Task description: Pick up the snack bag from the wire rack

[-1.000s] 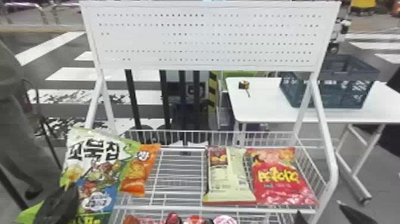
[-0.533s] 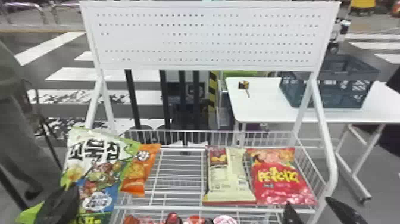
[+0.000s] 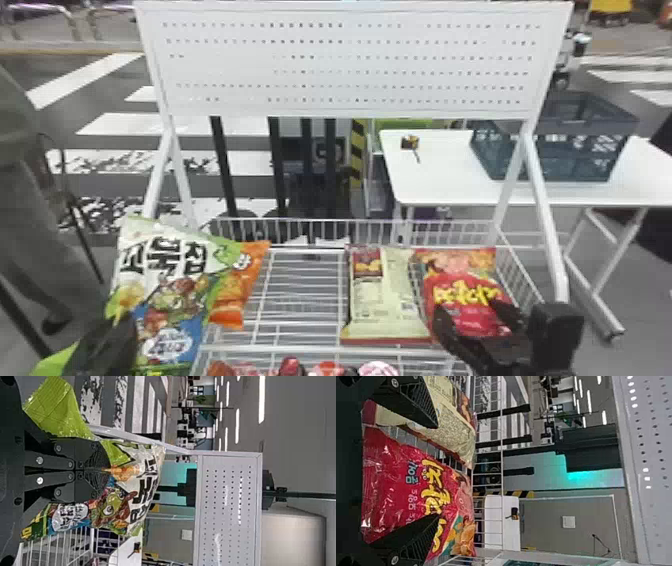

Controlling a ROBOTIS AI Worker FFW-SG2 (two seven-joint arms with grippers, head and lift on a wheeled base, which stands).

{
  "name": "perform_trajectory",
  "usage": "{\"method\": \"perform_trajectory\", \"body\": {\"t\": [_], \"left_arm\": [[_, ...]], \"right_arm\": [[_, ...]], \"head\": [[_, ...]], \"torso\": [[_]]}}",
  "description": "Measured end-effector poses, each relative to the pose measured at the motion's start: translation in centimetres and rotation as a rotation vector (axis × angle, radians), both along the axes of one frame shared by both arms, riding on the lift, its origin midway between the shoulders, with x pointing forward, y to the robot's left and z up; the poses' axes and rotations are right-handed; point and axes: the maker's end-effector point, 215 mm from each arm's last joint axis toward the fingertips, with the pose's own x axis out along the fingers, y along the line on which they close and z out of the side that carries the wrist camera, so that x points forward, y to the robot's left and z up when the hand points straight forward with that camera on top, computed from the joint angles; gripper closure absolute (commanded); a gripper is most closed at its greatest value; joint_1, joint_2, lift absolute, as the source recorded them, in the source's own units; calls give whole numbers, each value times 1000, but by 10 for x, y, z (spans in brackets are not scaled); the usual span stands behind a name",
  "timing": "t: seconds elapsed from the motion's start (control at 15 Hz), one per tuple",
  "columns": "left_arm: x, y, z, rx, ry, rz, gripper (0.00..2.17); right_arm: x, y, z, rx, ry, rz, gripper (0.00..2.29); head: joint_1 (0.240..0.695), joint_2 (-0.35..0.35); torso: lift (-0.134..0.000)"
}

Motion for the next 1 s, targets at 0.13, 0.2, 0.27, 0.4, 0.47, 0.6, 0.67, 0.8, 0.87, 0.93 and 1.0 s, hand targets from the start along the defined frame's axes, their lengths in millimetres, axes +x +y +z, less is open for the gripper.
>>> {"method": "perform_trajectory", "body": {"t": [0.13, 0.2, 0.27, 0.4, 0.47, 0.6, 0.67, 0.8, 0.87, 0.93, 1.0], "left_arm": [[0, 0, 0, 3, 0, 0, 1544], [0, 0, 0, 5, 0, 1, 1544], [0, 0, 0, 5, 0, 1, 1544], [0, 0, 0, 7, -1, 1, 1544], [1, 0, 1, 8, -2, 0, 1544], [2, 0, 0, 9, -3, 0, 1544], [3, 0, 1, 9, -4, -1, 1544], [4, 0, 0, 10, -5, -1, 1544], [4, 0, 0, 9, -4, -1, 1544], [4, 0, 0, 9, -4, -1, 1544], [4, 1, -1, 9, -3, 0, 1544]], "right_arm": [[18, -9, -16, -10, 40, -15, 97], [25, -16, -22, -13, 55, -26, 97], [31, -23, -28, -21, 69, -42, 97], [37, -35, -40, -44, 103, -69, 822], [38, -38, -48, -51, 130, -75, 1693], [37, -40, -56, -54, 157, -78, 2250], [37, -41, -56, -54, 160, -79, 2250], [36, -41, -51, -51, 154, -81, 2250], [36, -42, -48, -50, 148, -88, 2250], [35, -43, -43, -49, 137, -97, 2250], [34, -43, -37, -47, 124, -103, 2250]], "head": [[499, 0], [499, 0], [499, 0], [499, 0], [499, 0], [499, 0], [499, 0], [499, 0], [499, 0], [499, 0], [499, 0]], "torso": [[0], [0], [0], [0], [0], [0], [0], [0], [0], [0], [0]]}}
